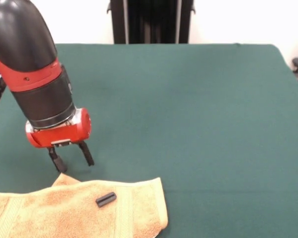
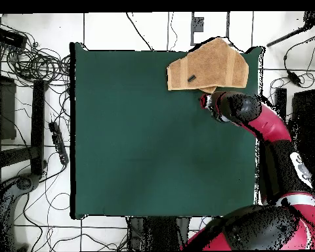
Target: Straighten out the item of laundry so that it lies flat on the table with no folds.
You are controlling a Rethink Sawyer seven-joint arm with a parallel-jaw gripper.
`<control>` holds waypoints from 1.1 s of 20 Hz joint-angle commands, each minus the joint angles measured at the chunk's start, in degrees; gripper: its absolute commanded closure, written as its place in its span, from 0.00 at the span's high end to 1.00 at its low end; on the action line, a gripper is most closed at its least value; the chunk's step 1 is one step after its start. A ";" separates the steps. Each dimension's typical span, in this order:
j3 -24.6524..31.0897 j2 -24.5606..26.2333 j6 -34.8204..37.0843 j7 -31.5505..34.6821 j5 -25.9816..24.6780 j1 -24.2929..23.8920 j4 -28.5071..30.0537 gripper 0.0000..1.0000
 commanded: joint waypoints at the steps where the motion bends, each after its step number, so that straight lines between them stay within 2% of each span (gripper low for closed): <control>1: -10.10 2.78 24.31 1.24 -7.65 8.11 -12.82 1.00; 5: -10.35 3.06 23.22 2.24 -7.98 8.40 -12.49 1.00; 8: -10.19 4.06 24.52 1.48 -9.21 8.86 -14.66 1.00; 15: -9.34 7.59 36.66 -2.75 -11.75 8.62 -23.41 1.00; 19: -8.28 9.08 28.81 0.53 -11.91 7.93 -22.79 1.00; 22: -7.61 11.54 24.51 3.51 -11.98 8.59 -24.82 1.00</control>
